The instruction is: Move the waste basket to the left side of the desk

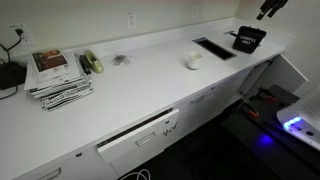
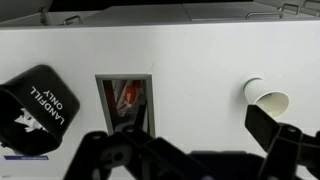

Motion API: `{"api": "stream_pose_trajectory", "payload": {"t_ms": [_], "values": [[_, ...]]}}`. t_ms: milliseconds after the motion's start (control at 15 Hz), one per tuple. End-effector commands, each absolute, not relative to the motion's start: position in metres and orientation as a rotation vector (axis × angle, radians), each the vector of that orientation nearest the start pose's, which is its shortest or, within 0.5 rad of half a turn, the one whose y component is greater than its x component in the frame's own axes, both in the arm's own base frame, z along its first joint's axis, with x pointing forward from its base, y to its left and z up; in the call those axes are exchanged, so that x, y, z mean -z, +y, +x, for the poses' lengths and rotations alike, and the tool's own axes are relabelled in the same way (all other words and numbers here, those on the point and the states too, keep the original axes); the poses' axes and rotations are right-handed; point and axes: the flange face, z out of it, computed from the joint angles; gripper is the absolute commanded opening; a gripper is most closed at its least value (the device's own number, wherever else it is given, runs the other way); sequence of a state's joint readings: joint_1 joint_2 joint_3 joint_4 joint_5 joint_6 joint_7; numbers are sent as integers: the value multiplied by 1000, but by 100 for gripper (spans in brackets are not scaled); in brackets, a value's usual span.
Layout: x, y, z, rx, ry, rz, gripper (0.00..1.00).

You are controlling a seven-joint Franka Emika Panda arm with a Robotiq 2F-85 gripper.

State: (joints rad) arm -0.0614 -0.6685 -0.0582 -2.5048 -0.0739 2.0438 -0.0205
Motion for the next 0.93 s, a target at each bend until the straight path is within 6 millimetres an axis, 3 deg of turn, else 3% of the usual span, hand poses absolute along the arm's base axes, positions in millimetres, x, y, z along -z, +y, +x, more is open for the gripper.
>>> {"api": "stream_pose_trajectory", "payload": {"t_ms": [0, 267, 400, 533, 867], "values": [[-524, -51, 366, 325, 101, -3169, 100], [-524, -51, 366, 325, 101, -3169, 100], [-528, -64, 375, 331, 95, -3173, 100], [-532, -88, 388, 330, 127, -3170, 100], [-535, -175, 431, 299, 134, -3233, 100]]}}
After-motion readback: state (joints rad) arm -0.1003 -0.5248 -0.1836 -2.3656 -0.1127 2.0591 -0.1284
